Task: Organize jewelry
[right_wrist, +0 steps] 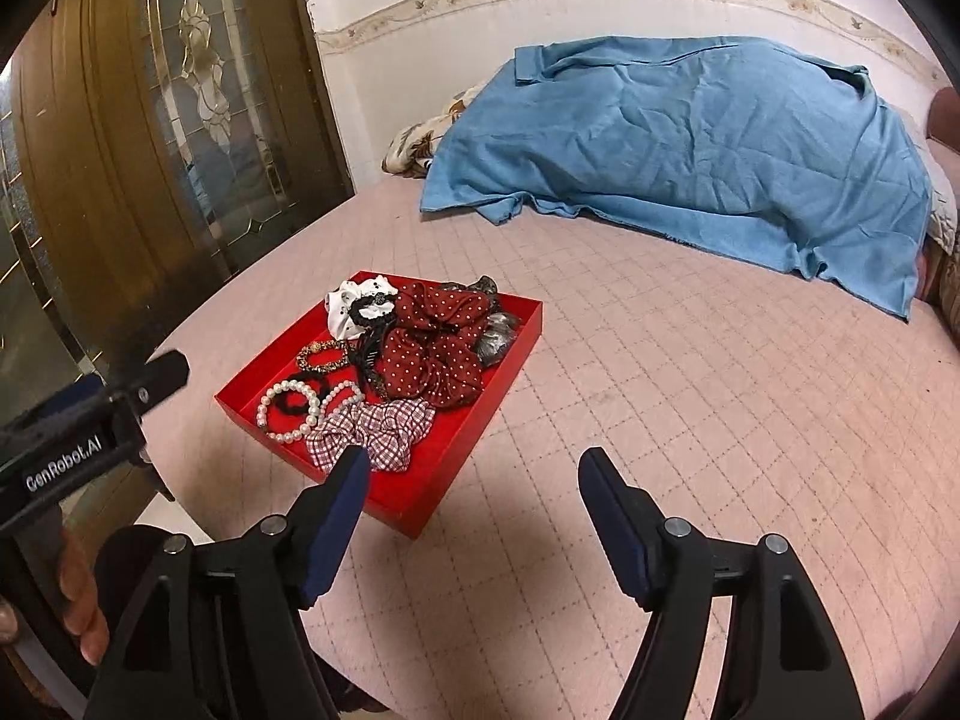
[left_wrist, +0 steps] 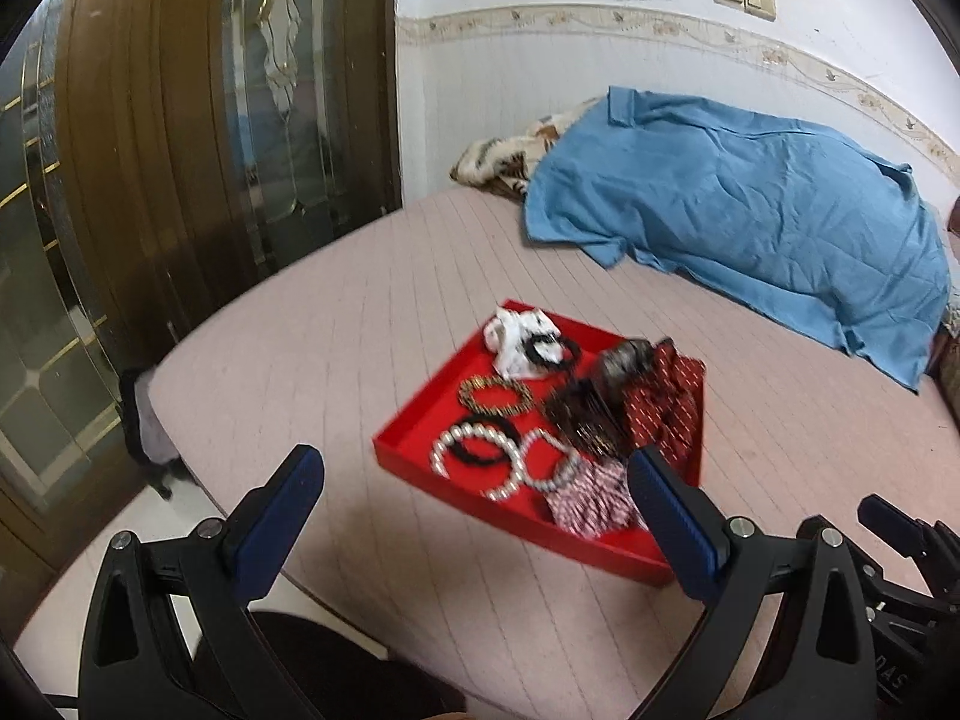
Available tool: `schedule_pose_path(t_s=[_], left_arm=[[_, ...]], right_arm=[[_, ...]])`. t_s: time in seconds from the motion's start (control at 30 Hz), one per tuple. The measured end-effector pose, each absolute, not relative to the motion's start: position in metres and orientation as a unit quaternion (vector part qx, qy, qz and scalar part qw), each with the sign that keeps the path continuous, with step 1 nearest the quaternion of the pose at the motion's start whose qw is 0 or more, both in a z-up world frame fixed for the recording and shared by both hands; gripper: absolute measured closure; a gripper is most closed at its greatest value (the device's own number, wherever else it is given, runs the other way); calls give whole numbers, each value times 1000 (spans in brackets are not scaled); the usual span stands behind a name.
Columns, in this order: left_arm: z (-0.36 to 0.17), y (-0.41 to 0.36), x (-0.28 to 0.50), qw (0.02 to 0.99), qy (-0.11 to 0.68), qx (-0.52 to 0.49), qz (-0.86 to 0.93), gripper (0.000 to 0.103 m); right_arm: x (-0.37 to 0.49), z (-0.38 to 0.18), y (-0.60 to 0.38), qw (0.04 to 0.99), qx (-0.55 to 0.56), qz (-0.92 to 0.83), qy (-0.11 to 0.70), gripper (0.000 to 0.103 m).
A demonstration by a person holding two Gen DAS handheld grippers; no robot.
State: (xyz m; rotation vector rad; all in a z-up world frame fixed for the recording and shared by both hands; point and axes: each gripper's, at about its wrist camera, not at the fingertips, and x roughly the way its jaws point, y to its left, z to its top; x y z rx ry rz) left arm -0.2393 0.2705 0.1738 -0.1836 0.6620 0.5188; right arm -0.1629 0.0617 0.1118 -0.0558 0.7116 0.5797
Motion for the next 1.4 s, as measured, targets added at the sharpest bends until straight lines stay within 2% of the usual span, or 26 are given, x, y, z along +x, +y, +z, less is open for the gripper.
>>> schedule_pose_path(t_s=[0.83,1.4], left_arm=[[170,216,-243,928,331,-25,169,2],[155,223,-235,922,355,-35,153,2]], right_arm=[[-185,107,44,918,-35,236,318,21],[-178,94,43,914,-38,225,337,20]])
